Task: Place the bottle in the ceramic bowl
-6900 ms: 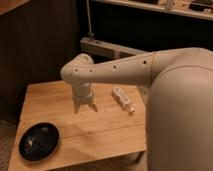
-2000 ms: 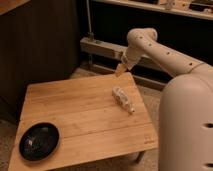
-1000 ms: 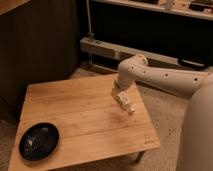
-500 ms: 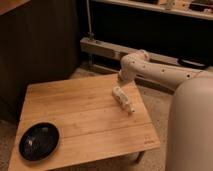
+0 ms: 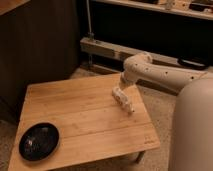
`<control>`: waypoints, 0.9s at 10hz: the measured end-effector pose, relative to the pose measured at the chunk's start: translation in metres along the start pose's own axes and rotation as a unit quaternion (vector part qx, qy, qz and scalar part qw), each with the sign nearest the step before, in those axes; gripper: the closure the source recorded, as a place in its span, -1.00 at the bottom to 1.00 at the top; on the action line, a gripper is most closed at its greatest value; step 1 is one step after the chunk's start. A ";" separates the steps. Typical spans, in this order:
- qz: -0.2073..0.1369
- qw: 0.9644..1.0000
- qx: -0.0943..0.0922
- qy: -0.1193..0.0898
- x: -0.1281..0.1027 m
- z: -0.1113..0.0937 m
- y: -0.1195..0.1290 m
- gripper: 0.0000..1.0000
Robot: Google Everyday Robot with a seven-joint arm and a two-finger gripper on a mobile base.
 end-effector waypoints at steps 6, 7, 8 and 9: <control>0.002 0.999 -0.040 0.022 0.008 0.030 -0.005 -0.60; 0.000 0.999 -0.047 0.023 0.007 0.033 -0.005 -0.60; -0.001 0.998 -0.059 0.027 0.010 0.038 -0.005 -0.60; -0.003 0.997 -0.068 0.029 0.012 0.041 -0.004 -0.60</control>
